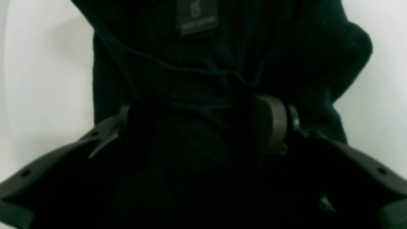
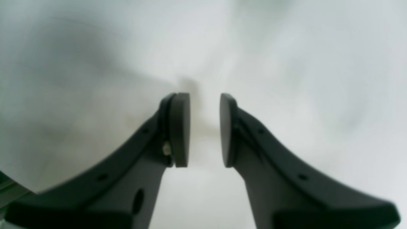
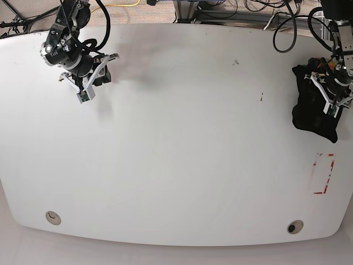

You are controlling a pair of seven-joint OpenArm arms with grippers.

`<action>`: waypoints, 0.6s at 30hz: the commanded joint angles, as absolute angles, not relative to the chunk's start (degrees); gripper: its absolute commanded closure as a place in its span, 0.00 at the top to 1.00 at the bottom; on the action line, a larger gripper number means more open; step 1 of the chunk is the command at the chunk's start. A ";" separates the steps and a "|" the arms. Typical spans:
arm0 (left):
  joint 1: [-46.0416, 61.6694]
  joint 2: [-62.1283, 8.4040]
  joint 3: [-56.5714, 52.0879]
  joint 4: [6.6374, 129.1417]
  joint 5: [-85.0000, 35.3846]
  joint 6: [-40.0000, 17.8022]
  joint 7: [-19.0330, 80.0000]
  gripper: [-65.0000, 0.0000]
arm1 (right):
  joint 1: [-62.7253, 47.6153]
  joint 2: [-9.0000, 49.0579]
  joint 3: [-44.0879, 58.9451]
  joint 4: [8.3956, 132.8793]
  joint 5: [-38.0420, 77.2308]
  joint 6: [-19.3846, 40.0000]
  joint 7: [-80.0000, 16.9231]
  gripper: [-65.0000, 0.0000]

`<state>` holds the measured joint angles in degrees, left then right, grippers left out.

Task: Fold the T-shirt properly
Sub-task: 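Carry the bundle with the left gripper to the table's side edge, then open the left gripper to drop the bundle and withdraw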

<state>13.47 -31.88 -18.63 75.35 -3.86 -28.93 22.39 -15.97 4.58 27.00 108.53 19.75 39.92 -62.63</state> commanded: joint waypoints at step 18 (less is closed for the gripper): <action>13.49 -40.84 -25.27 67.47 0.66 -34.33 26.24 0.65 | -18.07 4.88 27.30 112.31 20.79 40.00 -61.58 0.23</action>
<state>14.09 -39.59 -25.12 66.04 -0.27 -33.04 24.53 -18.33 4.45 27.05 110.96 19.88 39.90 -62.70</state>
